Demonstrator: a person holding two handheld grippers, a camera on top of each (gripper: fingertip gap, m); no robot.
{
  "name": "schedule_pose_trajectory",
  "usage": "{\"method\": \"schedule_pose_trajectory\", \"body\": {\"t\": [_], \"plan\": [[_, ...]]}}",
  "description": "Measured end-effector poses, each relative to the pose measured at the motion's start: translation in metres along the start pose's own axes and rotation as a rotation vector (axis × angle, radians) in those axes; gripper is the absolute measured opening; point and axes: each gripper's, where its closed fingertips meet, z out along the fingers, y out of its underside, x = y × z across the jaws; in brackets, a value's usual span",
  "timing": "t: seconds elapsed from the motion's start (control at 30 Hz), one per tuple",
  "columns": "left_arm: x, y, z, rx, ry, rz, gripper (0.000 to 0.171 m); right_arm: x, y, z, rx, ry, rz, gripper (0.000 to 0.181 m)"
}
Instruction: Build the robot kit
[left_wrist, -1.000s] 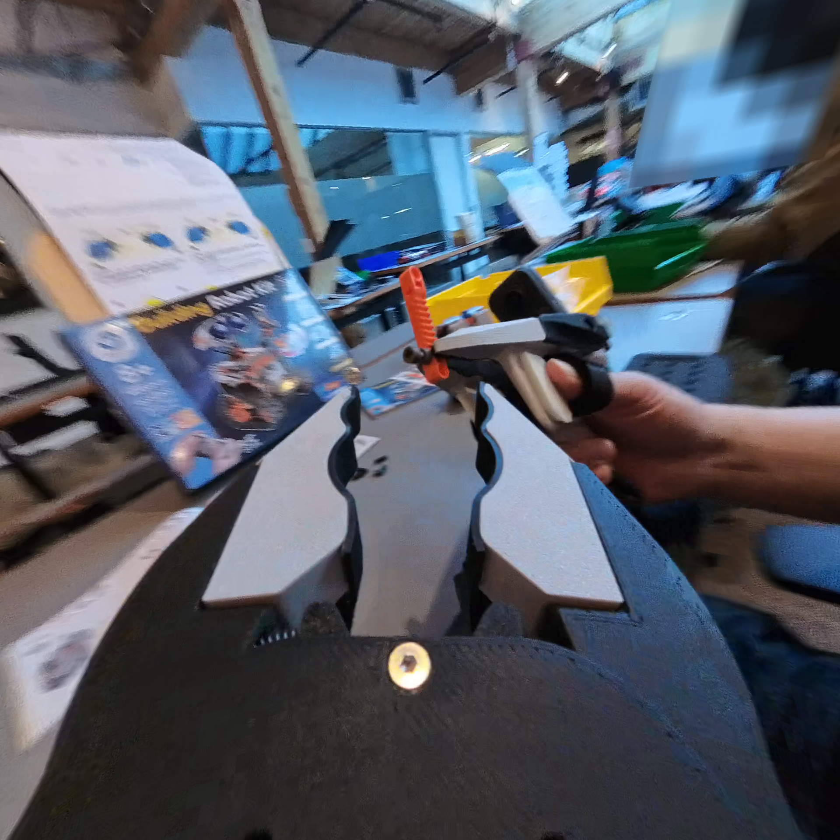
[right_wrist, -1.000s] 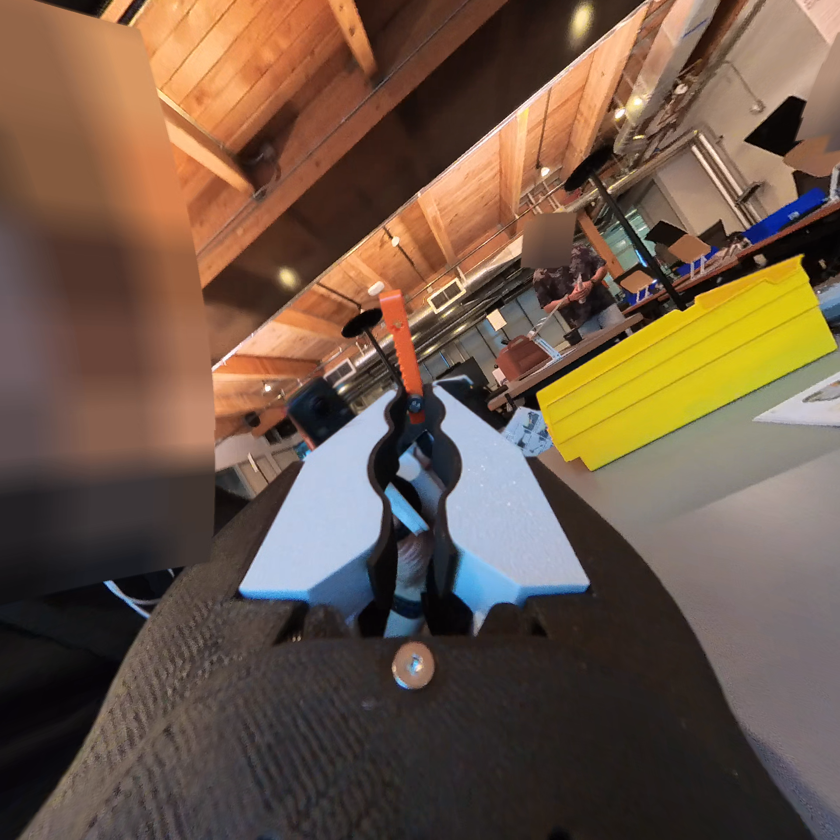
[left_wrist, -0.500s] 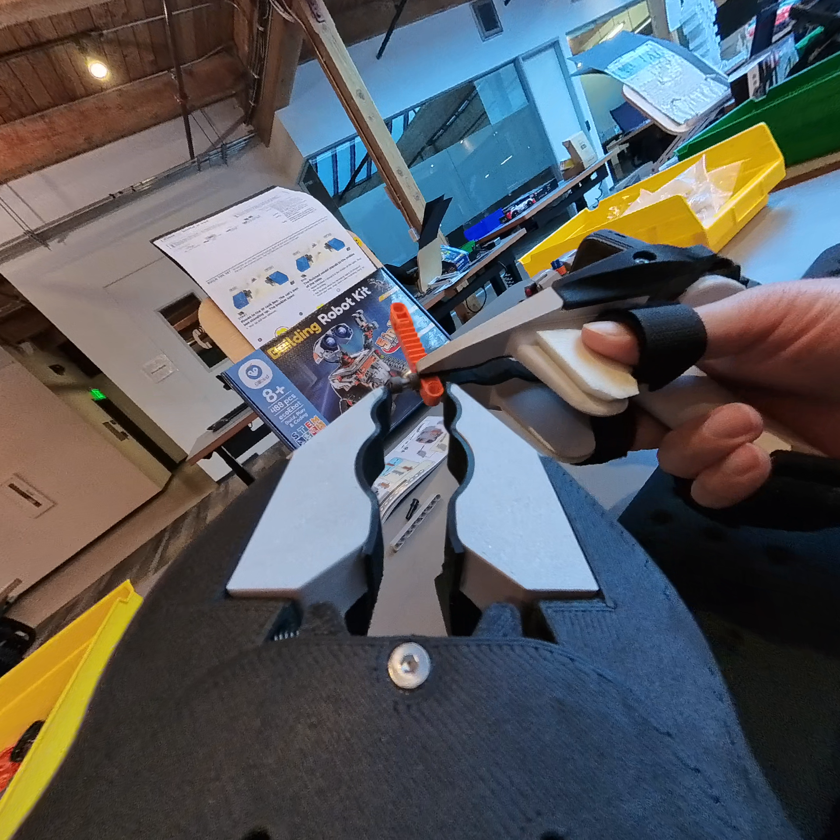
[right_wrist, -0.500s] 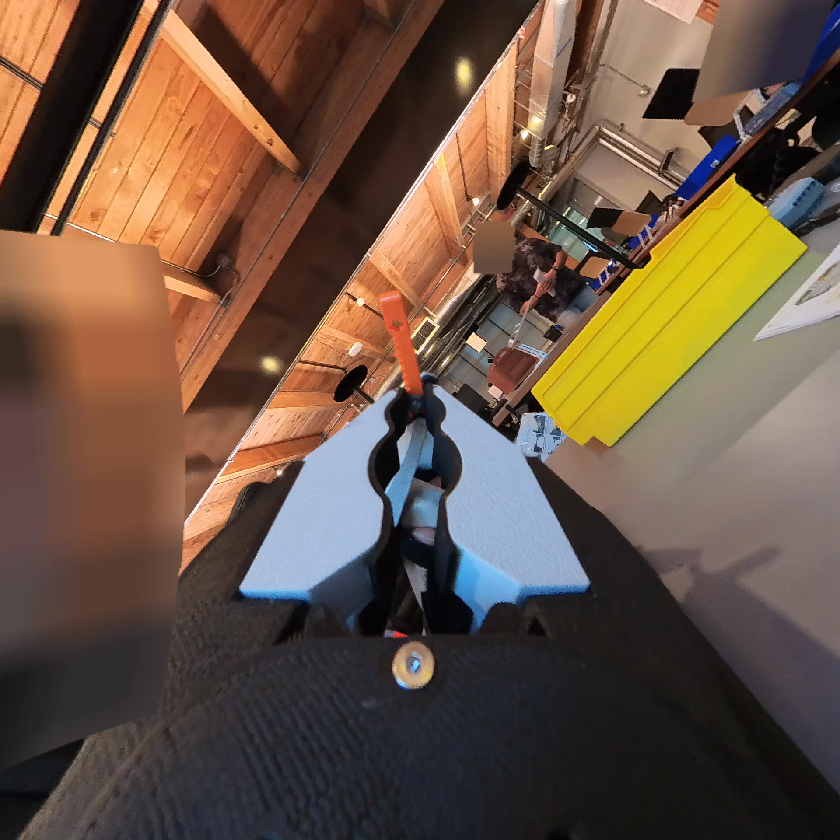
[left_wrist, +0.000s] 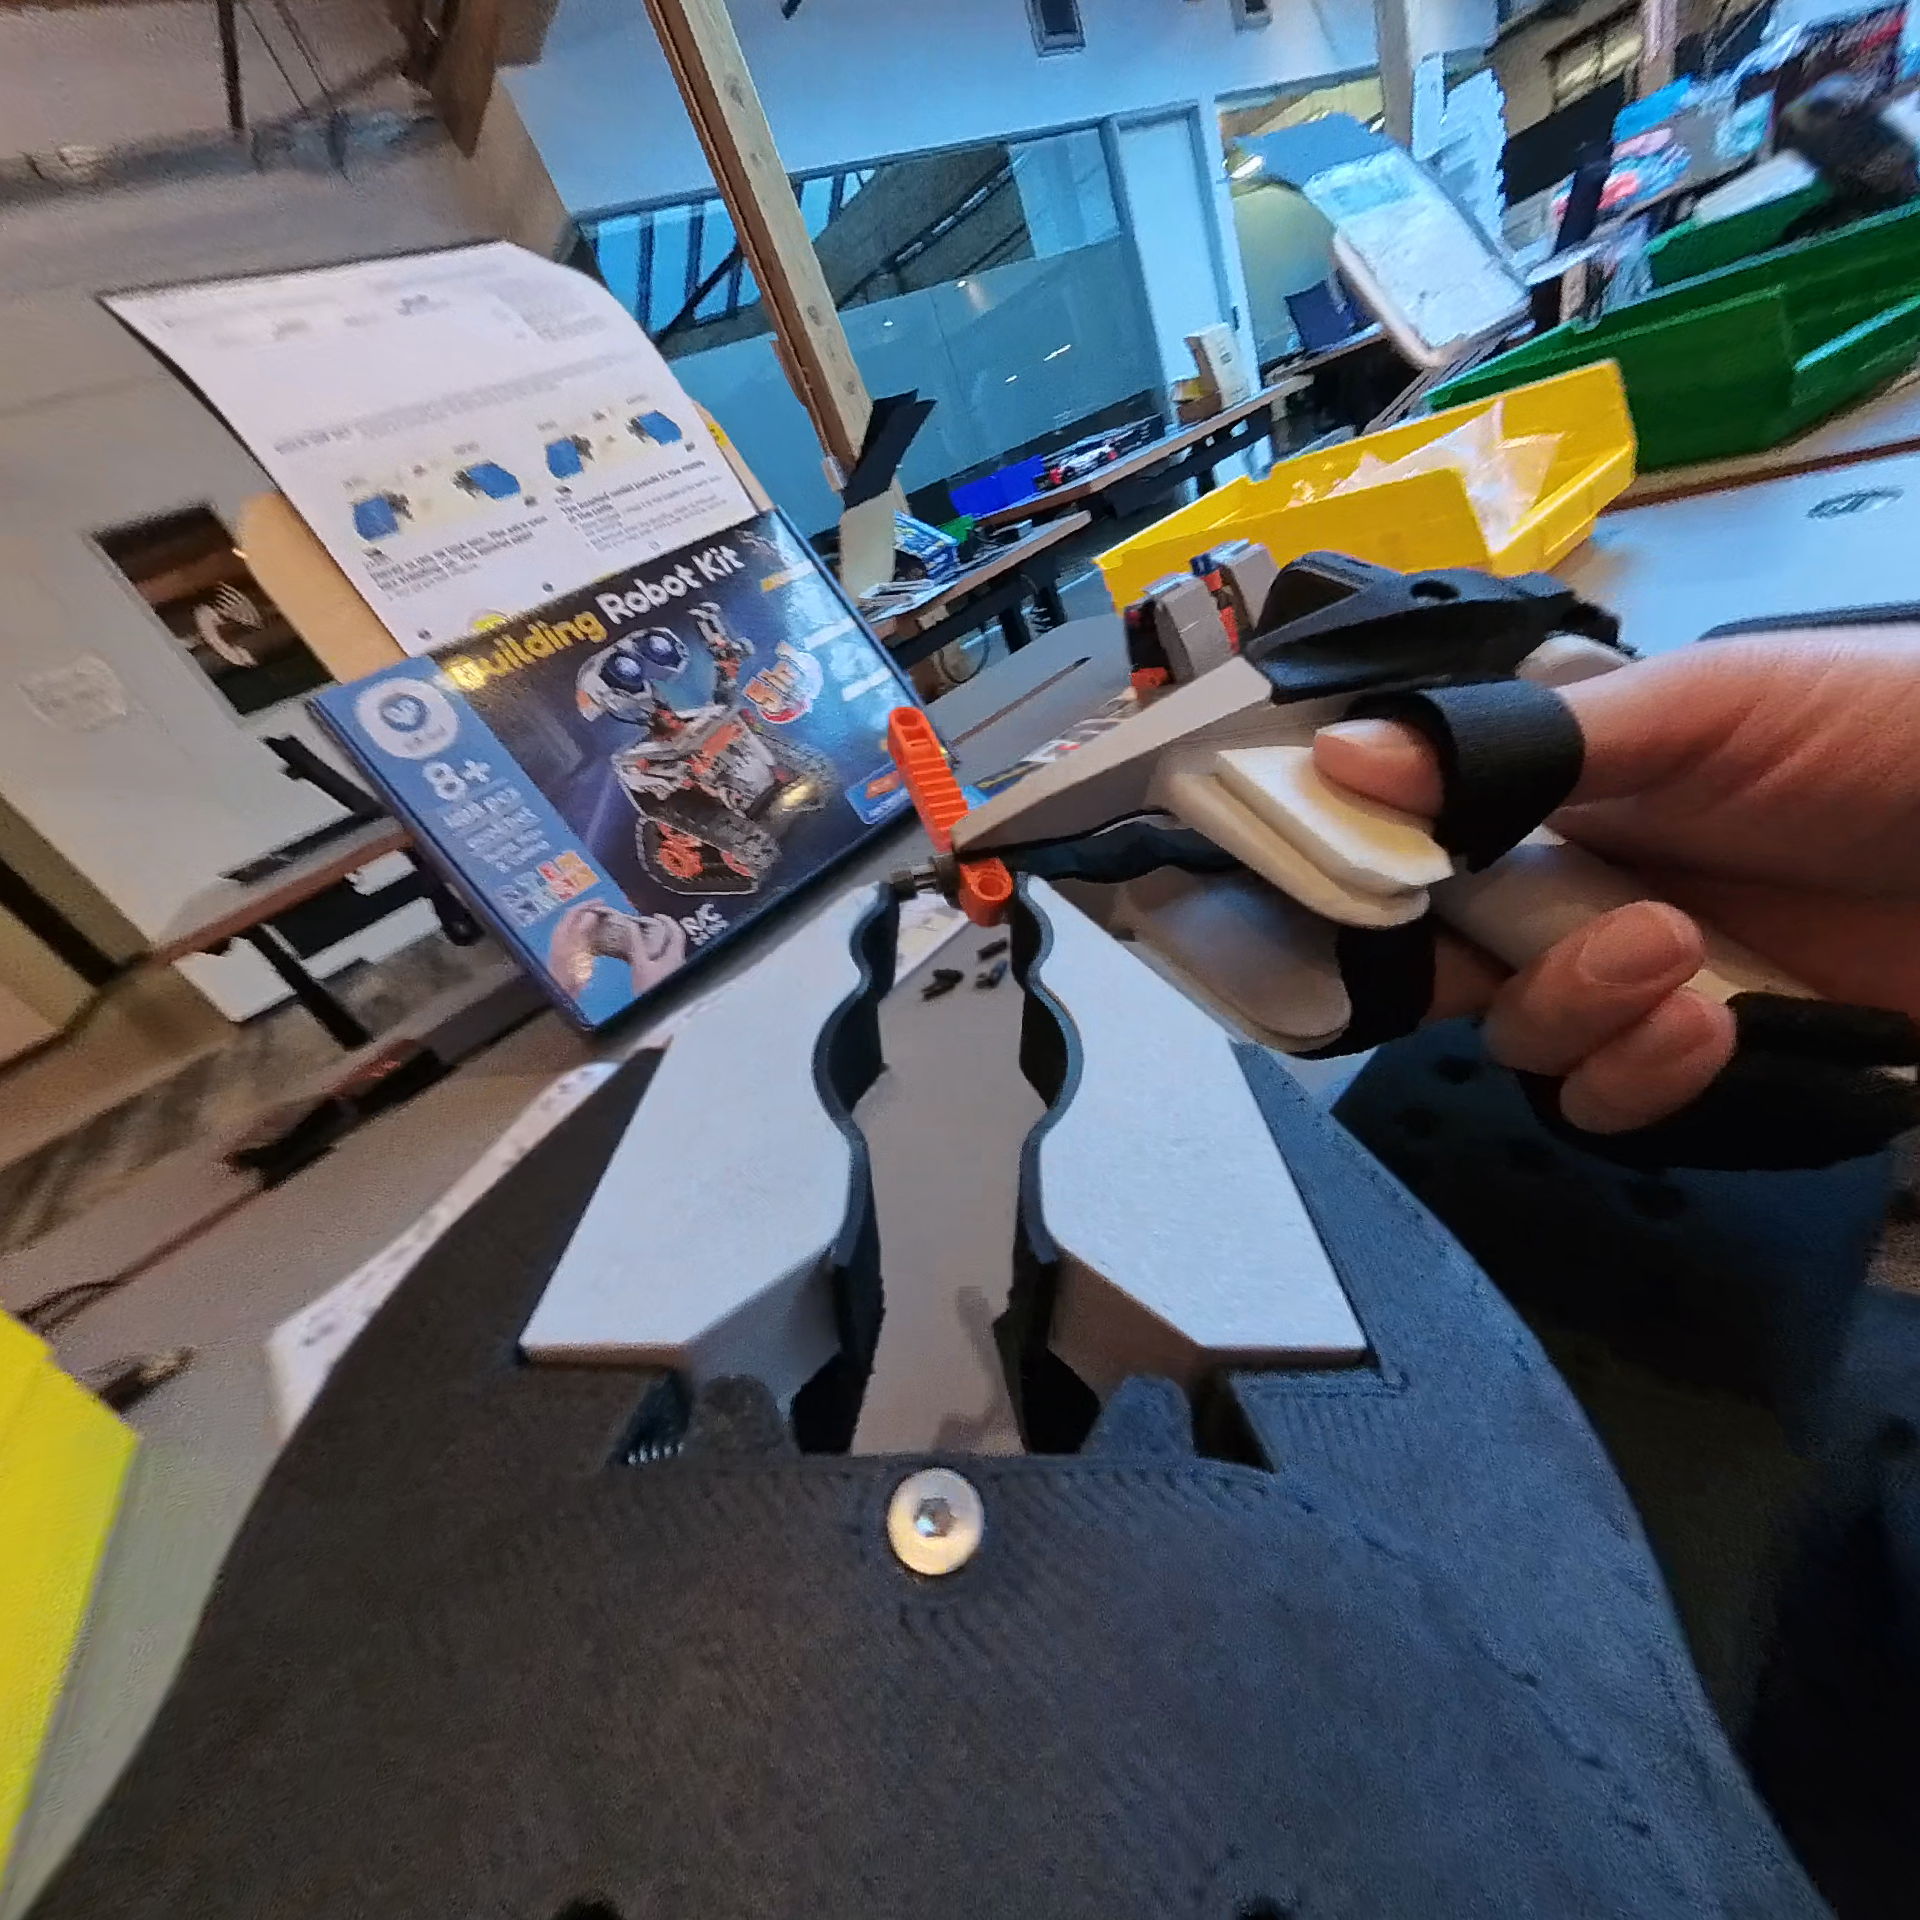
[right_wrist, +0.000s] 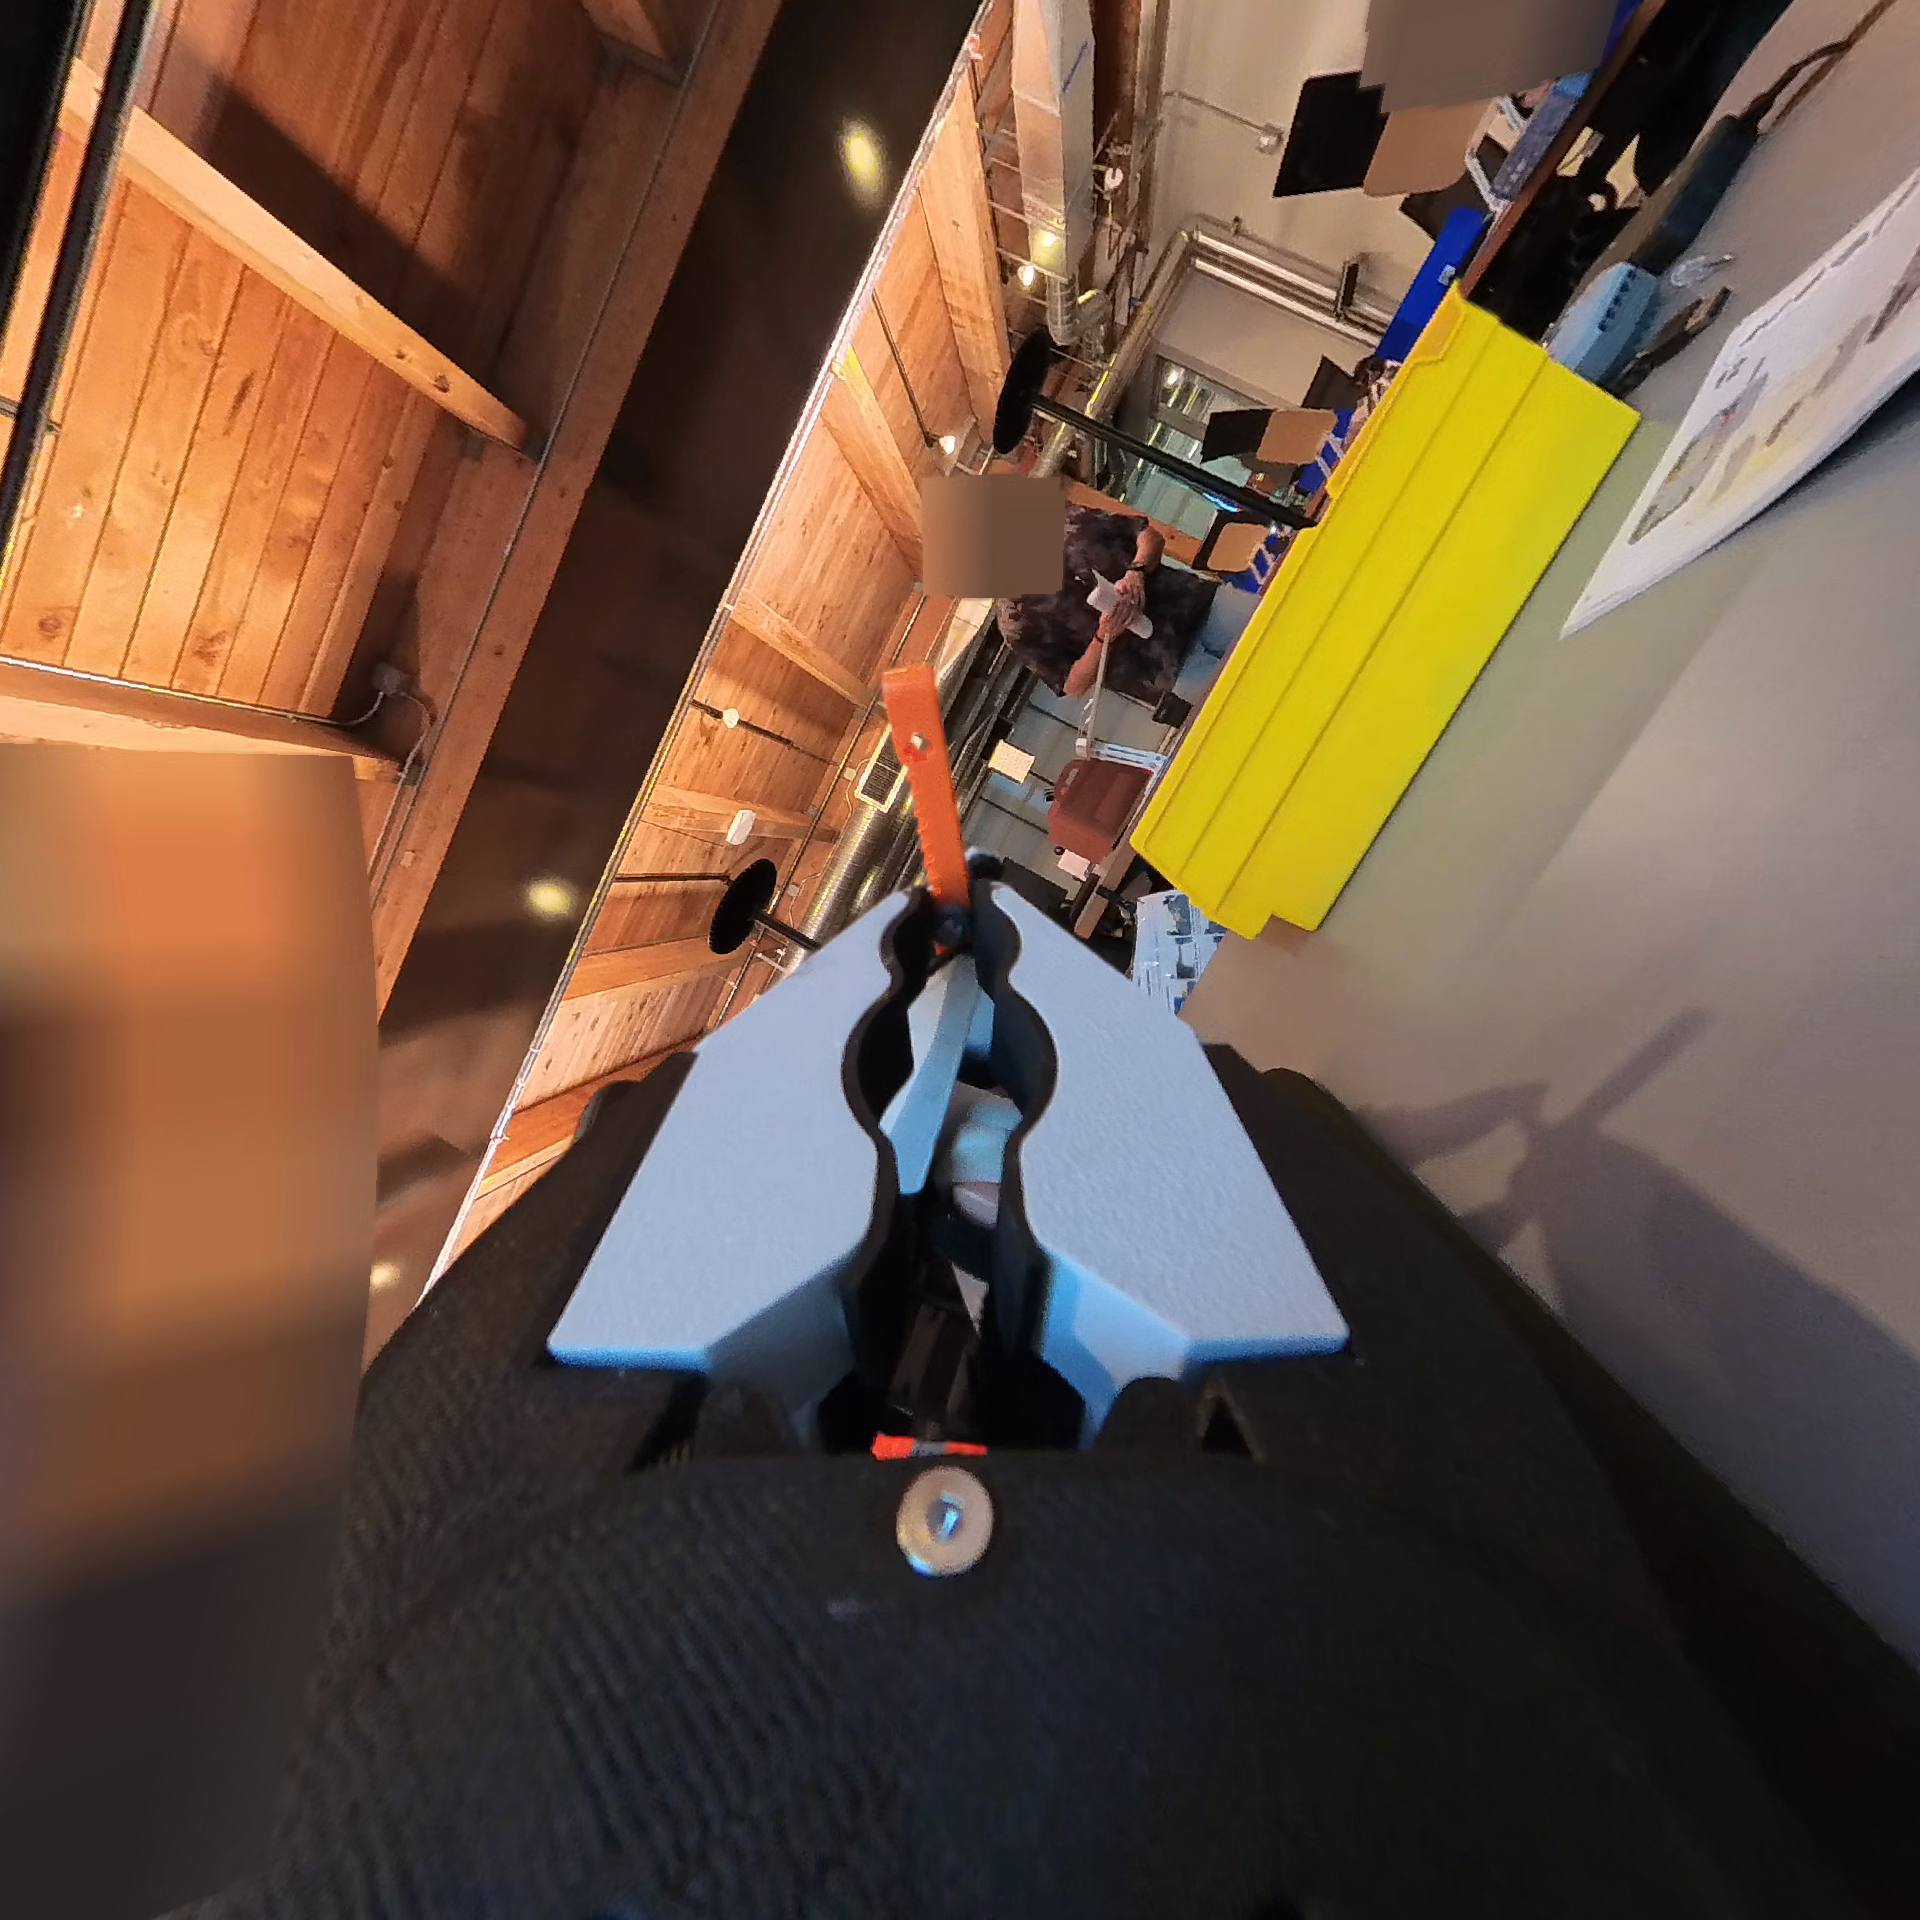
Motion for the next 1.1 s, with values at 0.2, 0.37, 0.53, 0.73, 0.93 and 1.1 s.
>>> {"method": "schedule_pose_trajectory", "body": {"t": [0.2, 0.37, 0.53, 0.73, 0.93, 1.1], "plan": [[-0.001, 0.006, 0.0, 0.01, 0.103, -0.197, 0.017, 0.005, 0.0, 0.001, -0.05, -0.006, -0.023, 0.008], [-0.004, 0.003, -0.006, 0.033, 0.216, -0.349, 0.017, 0.008, 0.005, 0.003, -0.146, 0.033, -0.164, 0.036], [-0.004, -0.001, -0.021, 0.048, 0.364, -0.388, 0.018, 0.006, -0.003, -0.011, -0.323, 0.114, -0.649, 0.058], [0.016, 0.006, -0.033, -0.007, 0.548, -0.284, 0.018, 0.005, 0.02, -0.018, -0.734, 0.092, -1.289, 0.057], [0.029, 0.019, -0.034, -0.071, 0.608, -0.213, 0.017, 0.017, 0.04, -0.02, -0.904, 0.02, -1.292, 0.038], [0.036, 0.026, -0.035, -0.105, 0.652, -0.203, 0.017, 0.023, 0.05, -0.021, -0.948, 0.008, -1.247, 0.029]]}}
